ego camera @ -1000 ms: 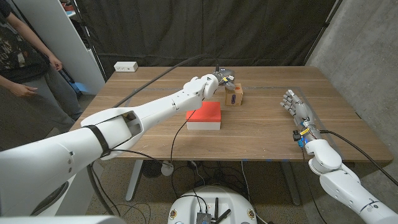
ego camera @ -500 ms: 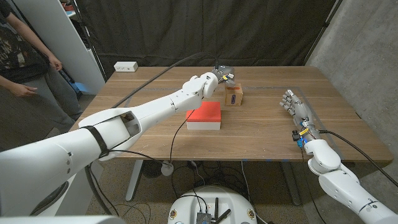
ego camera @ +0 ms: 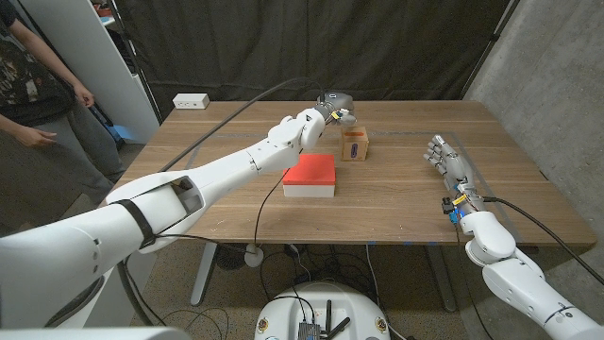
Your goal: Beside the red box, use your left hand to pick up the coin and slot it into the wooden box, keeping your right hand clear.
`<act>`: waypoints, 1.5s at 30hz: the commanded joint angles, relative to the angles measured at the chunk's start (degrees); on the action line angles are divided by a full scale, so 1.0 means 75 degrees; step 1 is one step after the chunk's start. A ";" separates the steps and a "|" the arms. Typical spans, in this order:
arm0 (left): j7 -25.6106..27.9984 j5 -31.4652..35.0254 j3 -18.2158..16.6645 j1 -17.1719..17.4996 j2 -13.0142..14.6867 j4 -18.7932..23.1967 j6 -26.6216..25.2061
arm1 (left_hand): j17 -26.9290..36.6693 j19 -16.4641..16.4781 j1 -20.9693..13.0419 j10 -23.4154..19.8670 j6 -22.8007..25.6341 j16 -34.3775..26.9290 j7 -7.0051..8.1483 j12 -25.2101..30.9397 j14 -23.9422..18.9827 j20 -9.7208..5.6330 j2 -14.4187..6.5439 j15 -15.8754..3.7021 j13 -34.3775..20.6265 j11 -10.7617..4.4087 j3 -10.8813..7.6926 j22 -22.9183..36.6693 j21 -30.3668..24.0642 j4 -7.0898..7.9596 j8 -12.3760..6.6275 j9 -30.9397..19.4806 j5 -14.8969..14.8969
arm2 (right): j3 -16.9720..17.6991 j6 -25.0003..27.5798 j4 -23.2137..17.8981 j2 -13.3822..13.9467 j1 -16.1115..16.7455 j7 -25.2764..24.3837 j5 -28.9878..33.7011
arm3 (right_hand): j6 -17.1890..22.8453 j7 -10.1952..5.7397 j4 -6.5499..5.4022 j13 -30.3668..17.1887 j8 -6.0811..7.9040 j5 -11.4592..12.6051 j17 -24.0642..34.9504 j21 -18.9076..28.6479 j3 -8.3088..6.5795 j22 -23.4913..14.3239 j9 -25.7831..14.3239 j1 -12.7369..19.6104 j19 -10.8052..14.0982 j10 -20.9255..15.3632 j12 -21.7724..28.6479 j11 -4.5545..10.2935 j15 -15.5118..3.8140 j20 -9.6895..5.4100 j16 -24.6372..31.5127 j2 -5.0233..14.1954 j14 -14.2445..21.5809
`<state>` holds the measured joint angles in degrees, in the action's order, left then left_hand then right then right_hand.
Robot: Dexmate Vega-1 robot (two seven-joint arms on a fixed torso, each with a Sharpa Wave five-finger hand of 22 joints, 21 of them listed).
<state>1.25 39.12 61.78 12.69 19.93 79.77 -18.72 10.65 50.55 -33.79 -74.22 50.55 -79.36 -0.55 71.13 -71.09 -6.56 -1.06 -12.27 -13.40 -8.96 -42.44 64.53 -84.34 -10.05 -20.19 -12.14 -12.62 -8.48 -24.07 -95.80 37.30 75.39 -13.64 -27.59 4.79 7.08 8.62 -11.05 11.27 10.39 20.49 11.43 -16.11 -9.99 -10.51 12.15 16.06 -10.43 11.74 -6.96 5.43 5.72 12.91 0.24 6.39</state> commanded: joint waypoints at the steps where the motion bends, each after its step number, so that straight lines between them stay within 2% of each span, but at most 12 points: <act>1: 0.0476 0.0001 -0.0576 0.0609 0.0570 0.0894 0.0181 | 0.0013 -0.0034 0.0009 -0.0006 0.0160 0.0068 -0.0005 -0.0195 0.0074 -0.0562 -0.0060 0.0006 0.0160 0.0024 0.0082 -0.0273 0.0088 -0.0017 -0.0027 -0.0048 0.0038 | -0.0001 0.0194 -0.0321 0.0035 0.0097 -0.0186 0.0194 | 0.0063 0.0287 -0.0020 -0.0034 0.0019 -0.0027 0.0005 -0.0002 -0.0027 -0.0017 -0.0025 0.0096 0.0073 -0.0035 -0.0026 0.0010 0.0019 0.0000 0.0054 0.0010 0.0071; 10: 0.0729 -0.0085 -0.1084 0.1141 0.0928 0.1552 0.0170 | 0.0028 -0.0070 -0.0080 -0.0016 0.0207 0.0112 -0.0007 -0.0309 0.0071 -0.0529 -0.0086 -0.0002 0.0041 0.0026 0.0170 -0.0405 0.0037 -0.0043 -0.0031 -0.0060 0.0042 | -0.0014 0.0325 -0.0657 -0.0006 0.0229 -0.0398 0.0378 | 0.0069 0.0273 -0.0020 -0.0034 0.0019 -0.0026 0.0004 0.0000 -0.0026 -0.0017 -0.0025 0.0096 0.0080 -0.0052 -0.0020 0.0013 0.0020 -0.0008 0.0054 0.0009 0.0074; 15: 0.1059 -0.0176 -0.1449 0.1580 0.1185 0.2022 0.0190 | 0.0059 -0.0360 -0.0111 0.0845 0.0006 0.0331 0.0092 -0.1104 0.0537 -0.0383 -0.0091 0.0010 0.0308 -0.0069 0.0238 -0.1001 0.0296 -0.0005 0.0071 -0.0073 0.0025 | -0.0059 0.0386 -0.0793 -0.0039 0.0264 -0.0468 0.0482 | 0.0064 0.0264 -0.0021 -0.0034 0.0016 -0.0026 0.0004 -0.0001 -0.0025 -0.0017 -0.0025 0.0097 0.0079 -0.0052 -0.0022 -0.0001 0.0012 -0.0006 0.0056 0.0009 0.0078; 22: 0.1575 -0.0482 -0.2120 0.2390 0.1618 0.2811 0.0255 | 0.0083 -0.0641 0.0234 0.1936 -0.0188 0.0897 0.0159 -0.2158 0.1021 -0.0259 -0.0181 0.0034 0.0394 -0.0097 0.0260 -0.1945 0.0620 0.0098 0.0173 -0.0077 0.0008 | -0.0115 0.0332 -0.0912 -0.0162 0.0314 -0.0543 0.0552 | 0.0076 0.0289 -0.0021 -0.0034 0.0019 -0.0026 0.0004 0.0002 -0.0024 -0.0017 -0.0025 0.0097 0.0090 0.0005 -0.0044 0.0029 0.0006 -0.0015 0.0052 0.0007 0.0070; 24: 0.1701 -0.0667 -0.2361 0.2656 0.1716 0.3032 0.0254 | -0.0107 -0.1016 0.0518 0.2166 -0.0241 0.1573 0.0181 -0.2600 0.1579 -0.0119 -0.0240 0.0106 0.0364 -0.0047 0.0190 -0.2405 0.0811 0.0141 0.0196 -0.0076 -0.0012 | -0.0129 0.0301 -0.0942 -0.0165 0.0338 -0.0508 0.0553 | 0.0097 0.0316 -0.0022 -0.0034 0.0026 -0.0026 0.0004 0.0018 -0.0022 -0.0017 -0.0025 0.0096 0.0132 0.0010 -0.0045 0.0042 -0.0017 -0.0063 0.0053 0.0005 0.0073; 26: 0.1821 -0.0945 -0.2614 0.2923 0.1807 0.3207 0.0352 | -0.0109 -0.1371 0.0812 0.2747 -0.0336 0.2247 0.0181 -0.3254 0.1990 0.0081 -0.0226 0.0211 0.0342 -0.0067 -0.0003 -0.2940 0.1046 0.0107 0.0217 -0.0067 -0.0047 | -0.0140 0.0287 -0.0987 -0.0175 0.0372 -0.0467 0.0508 | 0.0100 0.0324 -0.0021 -0.0034 0.0025 -0.0025 0.0004 0.0031 -0.0021 -0.0016 -0.0025 0.0096 0.0171 0.0017 -0.0048 0.0068 -0.0012 -0.0088 0.0053 0.0002 0.0074; 29: 0.1905 -0.1257 -0.2910 0.3281 0.1963 0.3482 0.0432 | -0.0123 -0.2428 0.1255 0.3344 -0.0610 0.3480 0.0190 -0.4040 0.3072 0.0471 -0.0131 0.0474 0.0278 0.0075 -0.0352 -0.3728 0.1668 0.0075 0.0280 -0.0063 -0.0066 | -0.0169 0.0237 -0.1035 -0.0215 0.0409 -0.0435 0.0482 | 0.0105 0.0317 -0.0022 -0.0034 0.0026 -0.0026 0.0004 0.0041 -0.0017 -0.0015 -0.0025 0.0093 0.0203 0.0019 -0.0048 0.0067 -0.0015 -0.0116 0.0054 -0.0003 0.0076; 31: 0.2002 -0.1446 -0.3089 0.3526 0.2054 0.3646 0.0515 | -0.0118 -0.2995 0.1428 0.3879 -0.0790 0.4360 0.0223 -0.4494 0.3883 0.0607 -0.0005 0.0626 0.0279 0.0158 -0.0584 -0.4207 0.2039 0.0030 0.0327 -0.0064 -0.0065 | -0.0194 0.0215 -0.1061 -0.0230 0.0423 -0.0396 0.0461 | 0.0115 0.0318 -0.0023 -0.0034 0.0029 -0.0026 0.0005 0.0042 -0.0016 -0.0015 -0.0025 0.0090 0.0208 0.0015 -0.0046 0.0062 -0.0010 -0.0120 0.0055 -0.0005 0.0078; 34: 0.2132 -0.1845 -0.3394 0.3911 0.2147 0.3878 0.0673 | -0.0108 -0.3649 0.1577 0.4230 -0.0919 0.5078 0.0238 -0.4836 0.4457 0.0847 0.0115 0.0765 0.0259 0.0270 -0.0758 -0.4732 0.2482 0.0012 0.0365 -0.0069 -0.0034 | -0.0231 0.0246 -0.1108 -0.0239 0.0430 -0.0386 0.0476 | 0.0129 0.0320 -0.0025 -0.0034 0.0032 -0.0027 0.0005 0.0041 -0.0012 -0.0015 -0.0025 0.0085 0.0212 0.0020 -0.0047 0.0064 -0.0012 -0.0112 0.0057 -0.0008 0.0083; 40: 0.2561 -0.2514 -0.3989 0.4729 0.2314 0.4326 0.1025 | -0.0082 -0.4499 0.1612 0.5016 -0.1344 0.5795 0.0227 -0.5390 0.5139 0.1171 0.0271 0.0902 0.0248 0.0439 -0.0822 -0.5480 0.3122 -0.0030 0.0555 -0.0055 0.0017 | -0.0268 0.0327 -0.1240 -0.0238 0.0463 -0.0406 0.0507 | 0.0147 0.0306 -0.0029 -0.0034 0.0036 -0.0027 0.0006 0.0035 -0.0006 -0.0014 -0.0025 0.0076 0.0209 0.0016 -0.0044 0.0062 -0.0011 -0.0105 0.0056 -0.0013 0.0081; 42: 0.2663 -0.2712 -0.4184 0.5003 0.2400 0.4479 0.1133 | -0.0080 -0.4724 0.1560 0.5207 -0.1519 0.6022 0.0218 -0.5532 0.5499 0.1184 0.0328 0.0956 0.0250 0.0529 -0.0796 -0.5696 0.3304 -0.0068 0.0643 -0.0042 0.0033 | -0.0283 0.0351 -0.1279 -0.0244 0.0480 -0.0429 0.0534 | 0.0151 0.0308 -0.0031 -0.0034 0.0036 -0.0028 0.0006 0.0032 -0.0003 -0.0014 -0.0025 0.0072 0.0204 0.0014 -0.0043 0.0060 -0.0009 -0.0099 0.0056 -0.0014 0.0081; 45: 0.2803 -0.3100 -0.4520 0.5450 0.2488 0.4711 0.1267 | -0.0064 -0.5113 0.1507 0.5494 -0.1672 0.6228 0.0030 -0.5740 0.5796 0.1187 0.0363 0.1003 0.0255 0.0639 -0.0702 -0.6013 0.3592 -0.0059 0.0744 -0.0008 0.0061 | -0.0318 0.0381 -0.1334 -0.0282 0.0499 -0.0462 0.0539 | 0.0155 0.0312 -0.0034 -0.0034 0.0036 -0.0029 0.0007 0.0029 -0.0001 -0.0014 -0.0025 0.0067 0.0202 0.0013 -0.0042 0.0043 -0.0008 -0.0089 0.0055 -0.0015 0.0078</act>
<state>16.80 26.53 35.83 43.10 35.79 108.86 -13.78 10.01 13.91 -22.05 -34.23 38.75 -33.63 0.39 28.97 -29.10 2.34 1.23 -2.84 -11.35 -4.88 -48.29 20.91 -58.74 -10.38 -15.03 -12.26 -12.34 -10.01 -21.94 -103.92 35.75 78.45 -16.81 -23.94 5.50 7.19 8.62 -11.06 11.27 10.39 20.49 11.43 -16.11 -9.99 -10.51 12.15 17.40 -10.21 11.41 -6.75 5.43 5.02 12.91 0.24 6.38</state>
